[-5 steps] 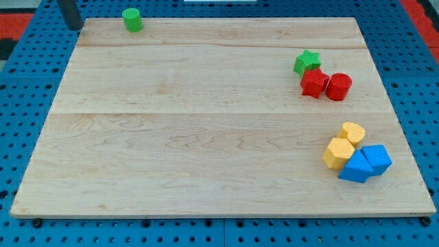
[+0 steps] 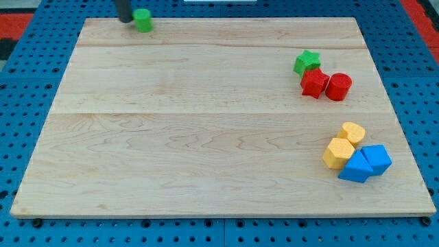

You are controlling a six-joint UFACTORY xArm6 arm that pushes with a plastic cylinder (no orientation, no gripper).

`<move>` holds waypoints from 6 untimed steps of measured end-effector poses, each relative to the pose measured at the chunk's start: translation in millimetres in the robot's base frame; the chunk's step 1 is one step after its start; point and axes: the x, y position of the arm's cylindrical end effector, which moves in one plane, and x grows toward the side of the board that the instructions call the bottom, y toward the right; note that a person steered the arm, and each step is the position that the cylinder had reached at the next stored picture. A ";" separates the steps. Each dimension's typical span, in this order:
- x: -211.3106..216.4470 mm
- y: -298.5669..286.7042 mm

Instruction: Push the green circle to the right side of the board

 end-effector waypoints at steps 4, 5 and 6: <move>27.2 232.8; 17.9 200.8; 2.6 184.6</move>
